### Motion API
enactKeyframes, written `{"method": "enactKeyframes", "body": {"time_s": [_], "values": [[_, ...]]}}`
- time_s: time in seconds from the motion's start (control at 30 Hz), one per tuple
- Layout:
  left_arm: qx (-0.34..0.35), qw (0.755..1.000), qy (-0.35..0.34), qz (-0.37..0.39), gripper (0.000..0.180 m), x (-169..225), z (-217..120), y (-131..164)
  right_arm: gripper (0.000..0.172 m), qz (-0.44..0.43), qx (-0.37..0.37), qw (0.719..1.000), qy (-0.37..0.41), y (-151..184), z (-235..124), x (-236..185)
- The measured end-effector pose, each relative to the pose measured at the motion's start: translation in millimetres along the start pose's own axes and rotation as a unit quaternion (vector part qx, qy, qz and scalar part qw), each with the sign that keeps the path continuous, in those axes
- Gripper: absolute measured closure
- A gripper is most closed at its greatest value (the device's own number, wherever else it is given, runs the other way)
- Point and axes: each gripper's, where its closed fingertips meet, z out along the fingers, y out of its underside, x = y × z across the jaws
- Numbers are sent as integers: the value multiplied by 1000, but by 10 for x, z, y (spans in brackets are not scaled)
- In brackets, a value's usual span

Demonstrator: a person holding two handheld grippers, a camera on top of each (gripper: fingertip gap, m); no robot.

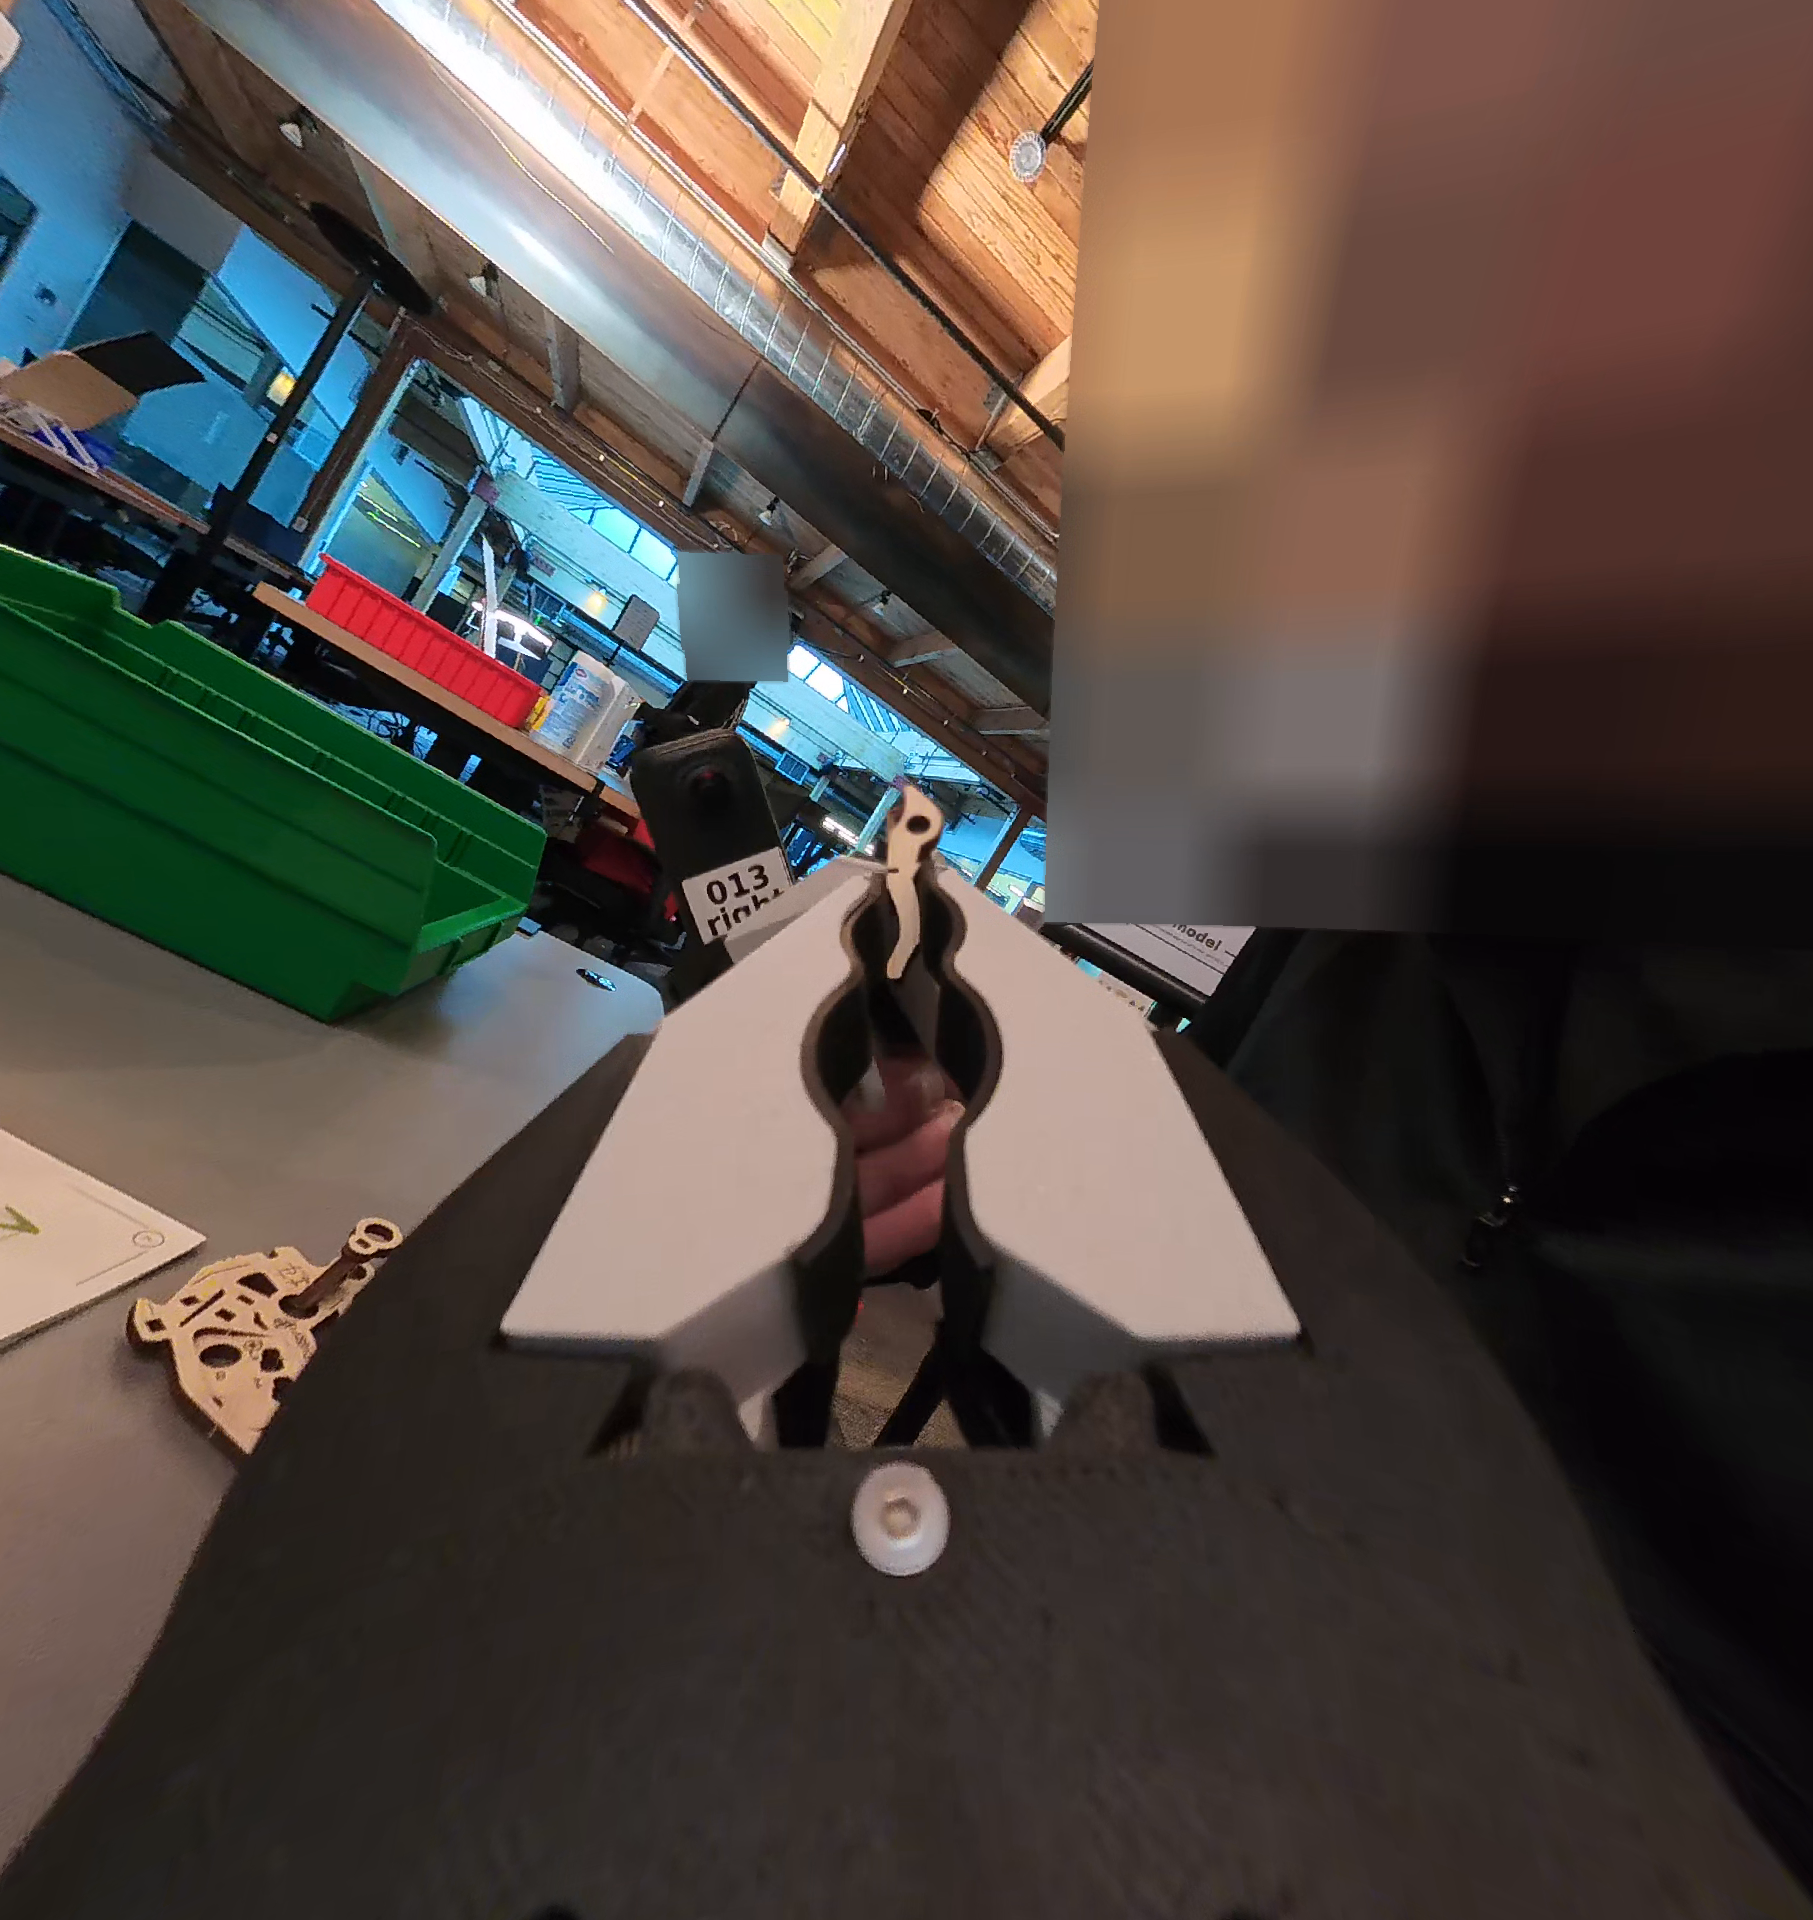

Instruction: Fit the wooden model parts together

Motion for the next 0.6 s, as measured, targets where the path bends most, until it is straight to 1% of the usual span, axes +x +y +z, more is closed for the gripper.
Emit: {"method": "enactKeyframes", "body": {"time_s": [0.6], "values": [[-6,1000,1,9,178,-9,41,10,171,12,7,1000,-2,3,2,-9]]}}
